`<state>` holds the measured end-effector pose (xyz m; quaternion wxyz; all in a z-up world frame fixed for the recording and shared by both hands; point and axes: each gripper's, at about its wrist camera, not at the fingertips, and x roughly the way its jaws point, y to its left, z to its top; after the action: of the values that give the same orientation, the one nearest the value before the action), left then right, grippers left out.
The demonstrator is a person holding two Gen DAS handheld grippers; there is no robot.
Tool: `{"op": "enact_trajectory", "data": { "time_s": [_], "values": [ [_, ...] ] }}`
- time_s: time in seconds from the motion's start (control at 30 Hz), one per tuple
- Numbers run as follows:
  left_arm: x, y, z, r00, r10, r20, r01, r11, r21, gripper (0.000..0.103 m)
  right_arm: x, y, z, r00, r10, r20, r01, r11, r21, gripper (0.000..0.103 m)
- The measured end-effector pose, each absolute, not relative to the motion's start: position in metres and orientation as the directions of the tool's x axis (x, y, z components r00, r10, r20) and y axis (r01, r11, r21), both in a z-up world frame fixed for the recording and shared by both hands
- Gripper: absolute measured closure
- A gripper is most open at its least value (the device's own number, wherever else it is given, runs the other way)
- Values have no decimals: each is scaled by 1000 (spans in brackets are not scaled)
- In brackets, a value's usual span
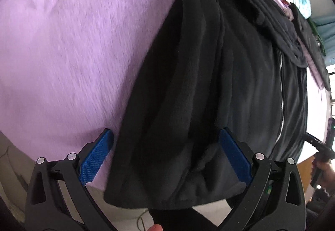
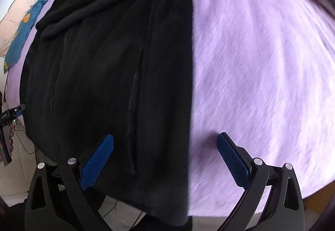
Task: Fold large clothes
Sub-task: 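Close both grippers on the jacket hem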
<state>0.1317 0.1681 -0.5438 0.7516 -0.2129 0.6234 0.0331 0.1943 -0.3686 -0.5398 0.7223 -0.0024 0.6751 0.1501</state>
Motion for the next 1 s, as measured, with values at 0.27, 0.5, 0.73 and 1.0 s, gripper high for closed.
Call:
{"op": "enact_trajectory", "data": {
  "time_s": [0.27,0.5,0.73,1.0],
  "values": [
    [113,163,-551,216,-257,-942,-325,891,-317,6,164,-354,-550,-15,239,-971,-259,937,235,5],
    [111,169,-551,215,-307,-927,-320,875,-364,15,164,-367,-549,-65,333,-941,-233,911,339,5],
    [96,190,-545,186,-274,-943,-319,891,-322,51,166,-395,-553,-72,342,-937,-150,925,349,49],
    [92,189,-543,161,-301,-940,-289,896,-336,75,165,-392,-541,-118,388,-914,-185,896,404,64]
  ]
}}
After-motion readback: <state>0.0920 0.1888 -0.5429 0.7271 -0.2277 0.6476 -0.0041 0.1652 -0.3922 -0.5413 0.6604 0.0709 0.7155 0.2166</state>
